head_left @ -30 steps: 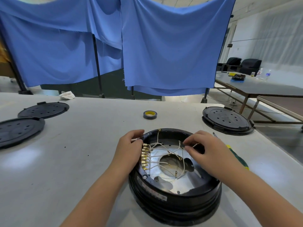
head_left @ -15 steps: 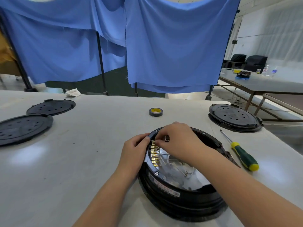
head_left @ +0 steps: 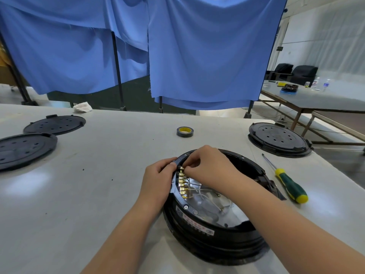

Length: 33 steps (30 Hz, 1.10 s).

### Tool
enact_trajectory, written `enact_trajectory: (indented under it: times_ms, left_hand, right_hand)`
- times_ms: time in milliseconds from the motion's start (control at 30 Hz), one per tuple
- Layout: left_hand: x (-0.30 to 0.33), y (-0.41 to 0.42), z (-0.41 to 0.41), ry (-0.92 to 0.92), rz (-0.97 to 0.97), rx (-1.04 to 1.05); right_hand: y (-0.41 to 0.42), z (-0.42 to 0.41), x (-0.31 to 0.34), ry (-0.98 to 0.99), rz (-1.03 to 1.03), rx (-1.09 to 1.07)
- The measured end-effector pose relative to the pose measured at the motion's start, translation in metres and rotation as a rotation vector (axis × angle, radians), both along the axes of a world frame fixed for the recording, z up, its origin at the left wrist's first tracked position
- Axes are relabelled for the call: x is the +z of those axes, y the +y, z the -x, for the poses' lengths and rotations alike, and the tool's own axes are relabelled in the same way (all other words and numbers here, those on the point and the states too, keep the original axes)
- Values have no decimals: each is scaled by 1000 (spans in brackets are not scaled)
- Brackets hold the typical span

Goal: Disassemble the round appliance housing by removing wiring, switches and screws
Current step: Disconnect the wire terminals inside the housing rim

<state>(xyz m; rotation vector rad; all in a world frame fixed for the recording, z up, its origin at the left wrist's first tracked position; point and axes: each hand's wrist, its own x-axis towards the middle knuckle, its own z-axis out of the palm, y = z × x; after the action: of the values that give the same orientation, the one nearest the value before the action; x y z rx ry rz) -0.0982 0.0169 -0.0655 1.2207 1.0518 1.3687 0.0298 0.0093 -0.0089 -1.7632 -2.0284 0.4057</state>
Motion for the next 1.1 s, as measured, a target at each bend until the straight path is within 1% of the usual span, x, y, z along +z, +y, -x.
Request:
enact_trajectory:
  times_ms: [267,700,800,933,1033,1100]
  left_hand:
    - [1,0,0,25,-30,0]
    - [5,-2,0,43,-68,-1]
    - [5,-2,0,37,-63,-3]
    - [3,-1,1,36,-49,-24]
    - [3,-2,1,30,-45,-40]
    - [3,-2,1,24,-45,-43]
  right_hand:
    - [-1,7,-3,-10,-31,-104]
    - [-2,11,-5,-50,-92,-138]
    - [-5,8,-6,-43,-133,-153]
    - [-5,4,-9,-44,-206,-146]
    - [-4,-1,-11,-95,-244,-93]
    - [-2,-6,-11,-94,-249,-51]
